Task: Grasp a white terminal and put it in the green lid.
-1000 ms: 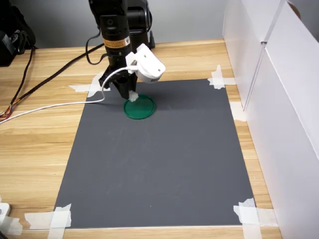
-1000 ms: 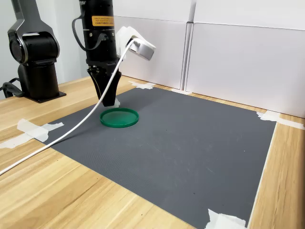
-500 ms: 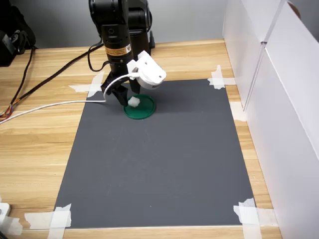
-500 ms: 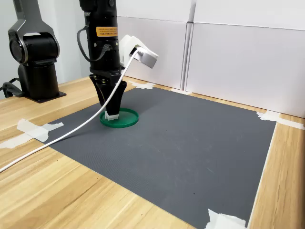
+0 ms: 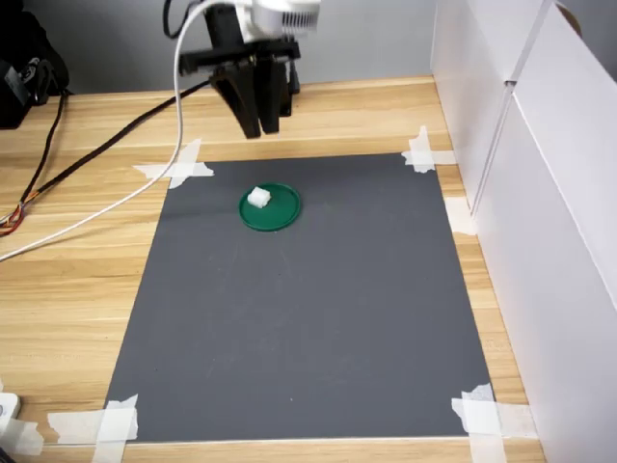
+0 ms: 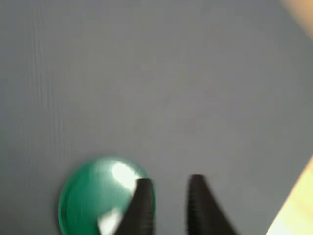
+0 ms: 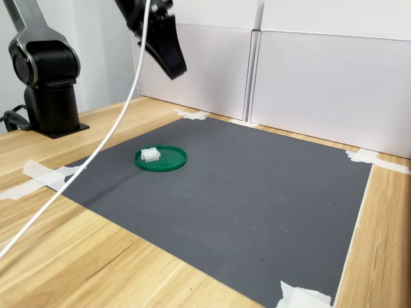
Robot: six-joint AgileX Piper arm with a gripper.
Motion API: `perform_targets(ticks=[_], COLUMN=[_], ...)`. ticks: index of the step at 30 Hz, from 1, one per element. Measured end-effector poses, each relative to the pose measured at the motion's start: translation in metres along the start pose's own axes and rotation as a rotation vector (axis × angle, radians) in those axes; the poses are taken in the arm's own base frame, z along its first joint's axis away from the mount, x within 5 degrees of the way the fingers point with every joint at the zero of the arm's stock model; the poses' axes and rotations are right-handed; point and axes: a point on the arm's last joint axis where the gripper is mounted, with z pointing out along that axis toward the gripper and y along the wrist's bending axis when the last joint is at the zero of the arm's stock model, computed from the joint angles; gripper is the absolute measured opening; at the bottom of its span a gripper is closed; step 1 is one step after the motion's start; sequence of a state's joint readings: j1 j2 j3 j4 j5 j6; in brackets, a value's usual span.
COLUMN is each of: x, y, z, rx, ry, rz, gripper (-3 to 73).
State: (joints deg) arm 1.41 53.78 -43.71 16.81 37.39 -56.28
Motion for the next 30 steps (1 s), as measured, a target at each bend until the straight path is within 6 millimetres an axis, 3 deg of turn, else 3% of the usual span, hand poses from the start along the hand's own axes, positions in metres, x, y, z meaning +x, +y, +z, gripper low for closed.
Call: perform_targets(ticks=[2, 4, 12, 17, 20, 30], x=[-0.004, -0.007, 0.000, 0.019, 0.038, 0.104], y=[0.002, 0.004, 0.011, 0.025, 0.043, 0.090], z=[-0.016, -0.029, -0.074, -0.099, -0.099, -0.055], rx=[0.038, 0.060, 0.170, 0.256, 0.265, 0.292], ry=[-0.071, -0.122, -0.237, -0.344, -0.385, -0.292], rz=[0.053, 0.131, 0.567, 0.773, 0.811, 0.679], gripper=[2.9, -0.3, -2.0, -2.0, -2.0, -2.0])
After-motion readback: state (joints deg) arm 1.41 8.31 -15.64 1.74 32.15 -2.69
